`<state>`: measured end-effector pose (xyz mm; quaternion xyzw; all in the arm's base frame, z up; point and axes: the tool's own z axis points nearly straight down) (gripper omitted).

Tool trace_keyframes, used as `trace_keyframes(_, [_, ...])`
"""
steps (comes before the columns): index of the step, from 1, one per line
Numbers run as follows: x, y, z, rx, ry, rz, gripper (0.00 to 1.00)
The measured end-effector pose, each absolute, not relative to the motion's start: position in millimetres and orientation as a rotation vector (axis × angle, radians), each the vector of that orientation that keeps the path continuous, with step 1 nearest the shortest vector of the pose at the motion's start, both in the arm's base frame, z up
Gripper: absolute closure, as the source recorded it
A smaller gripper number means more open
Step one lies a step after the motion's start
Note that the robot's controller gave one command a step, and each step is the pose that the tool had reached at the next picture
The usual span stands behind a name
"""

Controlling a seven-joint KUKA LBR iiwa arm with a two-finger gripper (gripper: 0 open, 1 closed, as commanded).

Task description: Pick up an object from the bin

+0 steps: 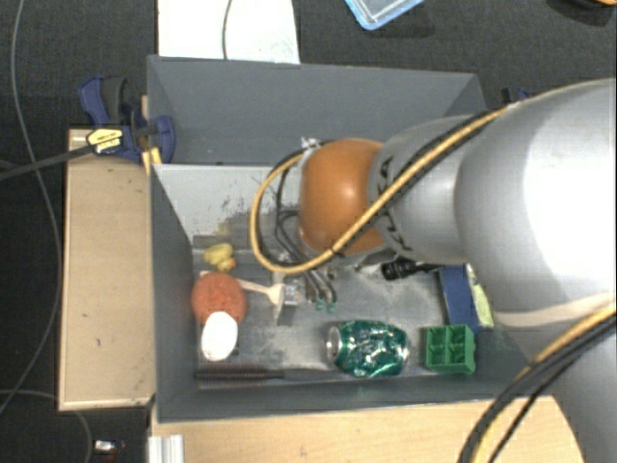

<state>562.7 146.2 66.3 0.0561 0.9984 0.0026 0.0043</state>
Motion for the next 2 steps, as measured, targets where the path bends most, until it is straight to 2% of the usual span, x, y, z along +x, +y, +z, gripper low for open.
trace_keyframes(1, [562.6, 145.9, 78.6, 0.181, 3.127, 0.009, 1.00])
trace_keyframes(2, [560.5, 145.3, 117.3, 0.184, 3.135, 0.005, 1.00])
